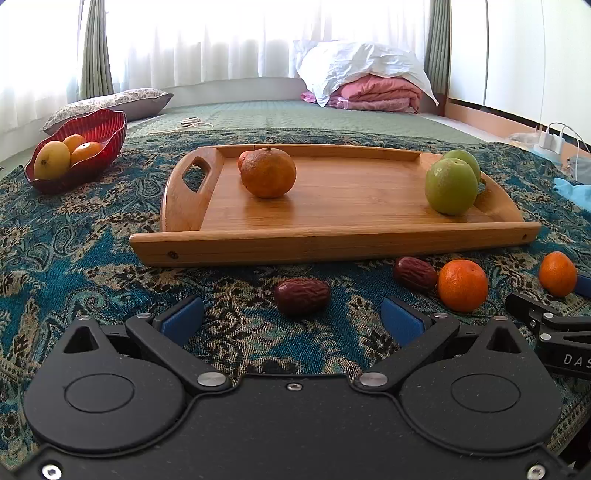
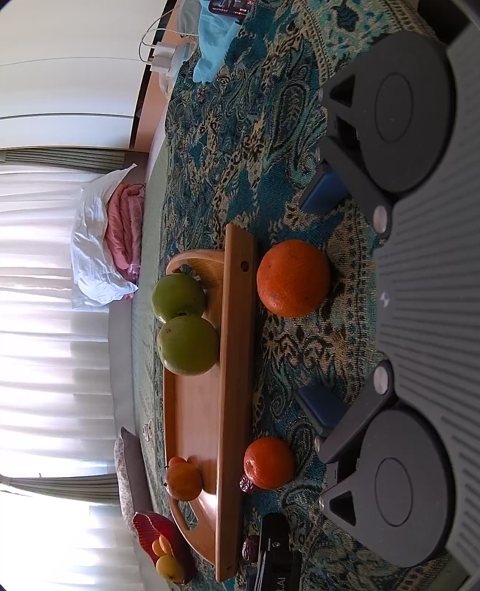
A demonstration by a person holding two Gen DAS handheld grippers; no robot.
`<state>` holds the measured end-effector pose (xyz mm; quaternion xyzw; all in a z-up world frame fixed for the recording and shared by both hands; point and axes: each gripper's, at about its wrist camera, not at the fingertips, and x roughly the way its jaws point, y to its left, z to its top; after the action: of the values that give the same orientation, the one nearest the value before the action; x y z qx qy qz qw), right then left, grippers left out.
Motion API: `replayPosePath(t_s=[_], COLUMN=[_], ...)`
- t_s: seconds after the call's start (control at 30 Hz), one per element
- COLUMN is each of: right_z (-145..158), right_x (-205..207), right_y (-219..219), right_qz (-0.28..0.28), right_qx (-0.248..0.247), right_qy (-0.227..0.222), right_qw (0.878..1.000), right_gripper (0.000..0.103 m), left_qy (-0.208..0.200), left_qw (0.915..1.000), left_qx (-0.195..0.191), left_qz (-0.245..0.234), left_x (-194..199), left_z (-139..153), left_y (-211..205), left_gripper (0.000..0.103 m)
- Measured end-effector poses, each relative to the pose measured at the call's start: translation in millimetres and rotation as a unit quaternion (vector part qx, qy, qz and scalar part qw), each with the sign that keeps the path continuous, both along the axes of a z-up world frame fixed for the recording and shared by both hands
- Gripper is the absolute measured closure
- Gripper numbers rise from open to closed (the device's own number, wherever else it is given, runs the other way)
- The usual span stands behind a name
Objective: Organize fruits
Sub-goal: 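Withdraw both tools from the tray toward the loose mandarins and dates, then grasp a mandarin with the right tool while the left tool grasps a red date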
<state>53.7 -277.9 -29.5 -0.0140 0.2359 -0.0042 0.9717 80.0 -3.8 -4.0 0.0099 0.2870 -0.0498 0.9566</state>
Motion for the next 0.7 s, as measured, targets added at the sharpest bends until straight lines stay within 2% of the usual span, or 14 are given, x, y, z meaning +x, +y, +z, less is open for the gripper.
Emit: replayPosePath(t_s=[0.3,0.4,0.5,0.53,0.67,0.7], right_z=[-2.5,-2.0,-1.1,-1.0,4.5,6.7], right_x=[-3.7,-3.7,-2.7,-2.8,-3.7,-4.7], right_y=[1.7,1.8,1.4,1.5,-0.1,-0.8], right_qz=[-0.004,-0.003,-0.003,-0.003,-0.011,-0.016], right_qx=[-0.001,-0.003,-0.001,-0.002,0.009,0.013], right_qy=[-0.01,-0.007,-0.006,-0.007,-0.002,-0.002], right_qw=[1.0,1.0,1.0,1.0,1.0,1.0], right_gripper=[0.0,0.0,0.0,0.0,0.0,0.0], left_qy=[-0.001,-0.005,-0.017,-0.021,-0.034,-0.036], left_qw=[1.0,1.0,0.9997,0.9996,0.9994,0.9993], left_qx=[-0.005,-0.007,-0.008,-0.008,0.006,0.011], left_qz=[0.0,0.005,0.018,0.018,-0.001,-0.006], left_x=[-1.4,-3.5,-8.9,-10.5,-16.1,-17.0], left_z=[0.7,1.2,4.2,5.2,6.9,7.0], left_y=[2.1,3.7,4.9,5.0,-0.7,-3.2], left_gripper=[0.002,0.007,0.028,0.039,0.07,0.074])
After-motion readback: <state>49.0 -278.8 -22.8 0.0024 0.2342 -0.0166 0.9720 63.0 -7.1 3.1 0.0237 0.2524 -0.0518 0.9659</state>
